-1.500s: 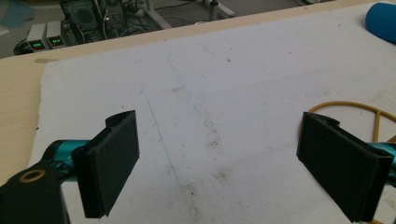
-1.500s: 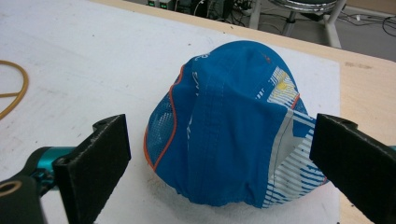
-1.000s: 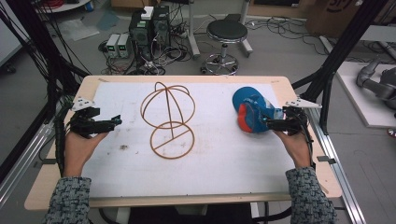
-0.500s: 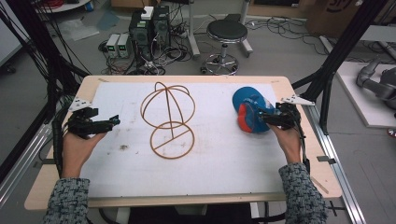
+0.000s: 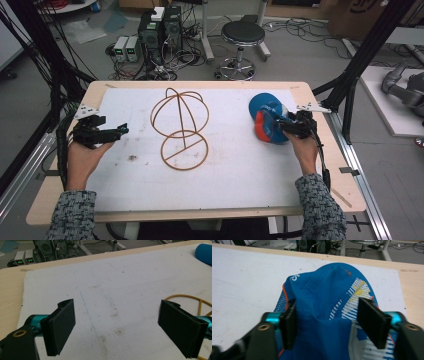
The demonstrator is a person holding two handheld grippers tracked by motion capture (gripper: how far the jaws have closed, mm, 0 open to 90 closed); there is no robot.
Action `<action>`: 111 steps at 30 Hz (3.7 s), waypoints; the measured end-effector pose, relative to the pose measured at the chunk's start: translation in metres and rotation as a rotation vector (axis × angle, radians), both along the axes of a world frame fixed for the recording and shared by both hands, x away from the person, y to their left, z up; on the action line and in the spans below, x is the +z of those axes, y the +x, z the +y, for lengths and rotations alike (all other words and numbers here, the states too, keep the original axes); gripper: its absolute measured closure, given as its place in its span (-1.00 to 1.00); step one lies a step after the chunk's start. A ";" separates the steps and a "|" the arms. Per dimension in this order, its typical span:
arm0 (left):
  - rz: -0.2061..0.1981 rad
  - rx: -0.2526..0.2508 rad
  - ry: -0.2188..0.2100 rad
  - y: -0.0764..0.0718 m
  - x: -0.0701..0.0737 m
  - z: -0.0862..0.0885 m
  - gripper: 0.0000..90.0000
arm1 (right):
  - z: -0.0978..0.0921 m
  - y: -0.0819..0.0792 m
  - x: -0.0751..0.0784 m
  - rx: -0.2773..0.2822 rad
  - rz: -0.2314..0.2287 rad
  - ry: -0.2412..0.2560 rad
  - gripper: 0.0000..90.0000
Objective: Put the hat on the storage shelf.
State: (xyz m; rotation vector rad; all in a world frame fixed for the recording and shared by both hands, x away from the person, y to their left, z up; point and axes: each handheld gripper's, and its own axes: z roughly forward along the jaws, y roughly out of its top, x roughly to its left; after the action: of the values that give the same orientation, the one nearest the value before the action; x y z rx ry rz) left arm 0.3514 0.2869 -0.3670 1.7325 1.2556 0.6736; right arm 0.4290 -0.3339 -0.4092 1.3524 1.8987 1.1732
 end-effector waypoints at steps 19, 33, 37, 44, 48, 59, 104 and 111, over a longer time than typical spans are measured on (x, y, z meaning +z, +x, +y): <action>0.001 -0.002 -0.001 -0.001 0.002 0.001 -0.64 | 0.004 -0.014 0.018 0.023 -0.174 -0.025 0.97; -0.002 -0.003 -0.006 0.001 0.003 0.000 -0.64 | -0.004 -0.030 0.041 0.056 -0.351 0.091 0.98; -0.002 -0.003 -0.008 0.002 0.003 0.000 -0.64 | -0.005 -0.035 0.047 0.070 -0.400 0.128 0.98; 0.000 0.001 -0.010 0.001 0.003 0.000 -0.64 | 0.000 -0.044 0.071 0.094 -0.427 0.132 0.98; 0.001 0.001 -0.011 0.001 0.004 0.002 -0.64 | 0.010 -0.047 0.090 0.112 -0.444 0.104 0.98; -0.010 0.006 -0.022 -0.001 0.006 0.005 -0.63 | 0.032 -0.051 0.129 0.165 -0.514 0.107 0.98; -0.021 0.023 -0.064 -0.007 0.008 0.022 -0.62 | 0.148 0.005 0.201 0.456 -0.568 0.258 0.98; -0.018 0.022 -0.066 -0.008 0.008 0.025 -0.61 | 0.168 0.007 0.203 0.509 -0.571 0.258 0.98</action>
State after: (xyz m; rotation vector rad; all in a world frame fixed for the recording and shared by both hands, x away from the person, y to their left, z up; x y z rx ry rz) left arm 0.3437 0.3116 -0.3594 1.6574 1.2727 0.6524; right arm 0.4356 -0.1654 -0.2064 0.5359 1.7337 1.8656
